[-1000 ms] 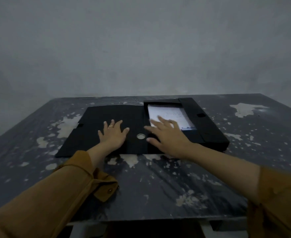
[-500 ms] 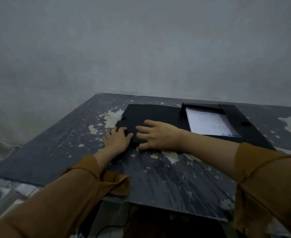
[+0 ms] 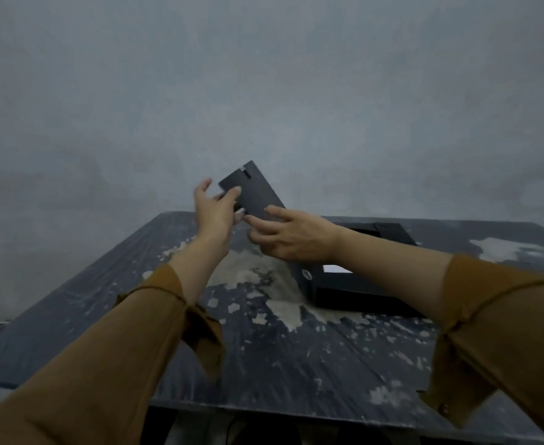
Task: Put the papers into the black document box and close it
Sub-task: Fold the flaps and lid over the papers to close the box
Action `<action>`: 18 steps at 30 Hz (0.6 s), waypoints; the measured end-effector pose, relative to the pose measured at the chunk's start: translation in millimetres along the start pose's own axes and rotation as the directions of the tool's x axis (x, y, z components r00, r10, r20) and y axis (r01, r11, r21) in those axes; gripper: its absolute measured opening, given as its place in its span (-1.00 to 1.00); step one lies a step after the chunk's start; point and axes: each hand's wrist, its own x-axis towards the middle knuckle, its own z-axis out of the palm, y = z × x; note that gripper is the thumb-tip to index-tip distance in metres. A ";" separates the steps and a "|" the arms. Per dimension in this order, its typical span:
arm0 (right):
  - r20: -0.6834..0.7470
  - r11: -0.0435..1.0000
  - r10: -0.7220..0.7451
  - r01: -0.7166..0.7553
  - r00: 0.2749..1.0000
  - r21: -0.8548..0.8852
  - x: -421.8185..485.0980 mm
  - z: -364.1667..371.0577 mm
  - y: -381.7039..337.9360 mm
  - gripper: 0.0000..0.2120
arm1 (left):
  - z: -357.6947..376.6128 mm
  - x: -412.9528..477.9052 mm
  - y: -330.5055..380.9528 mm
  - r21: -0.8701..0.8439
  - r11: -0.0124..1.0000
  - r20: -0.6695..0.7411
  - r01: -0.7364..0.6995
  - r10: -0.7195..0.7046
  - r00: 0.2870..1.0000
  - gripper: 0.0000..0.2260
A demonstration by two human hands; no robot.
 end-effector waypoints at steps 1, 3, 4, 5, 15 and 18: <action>0.020 0.999 0.022 -0.021 1.000 -0.025 -7.9 -1.0 1.9 -0.71 | 15.0 -7.4 2.5 0.018 1.000 0.072 0.007 -0.008 0.997 -0.55; 0.057 0.995 0.073 -0.069 0.996 -0.067 -23.7 -0.8 5.6 -0.73 | 42.4 -22.3 1.0 0.122 0.992 0.223 -0.018 -0.009 0.975 -0.65; 0.077 0.992 0.111 -0.105 0.991 -0.071 -32.1 0.6 7.7 -0.68 | 53.9 -28.0 -3.6 0.179 0.983 0.295 -0.030 -0.025 0.955 -0.67; 0.085 0.987 0.152 -0.146 0.985 -0.070 -41.1 3.1 9.4 -0.65 | 64.1 -33.9 -9.6 0.225 0.974 0.351 -0.024 -0.057 0.935 -0.66; 0.256 0.874 0.401 -0.451 0.880 0.180 -146.2 17.2 -20.3 -0.95 | 97.7 -73.8 -99.6 0.618 0.747 0.590 -0.247 -0.233 0.773 -0.59; 0.373 0.758 0.477 -0.587 0.796 0.283 -166.2 27.3 -46.3 -0.89 | 102.4 -72.8 -120.3 0.723 0.592 0.599 -0.355 -0.282 0.749 -0.59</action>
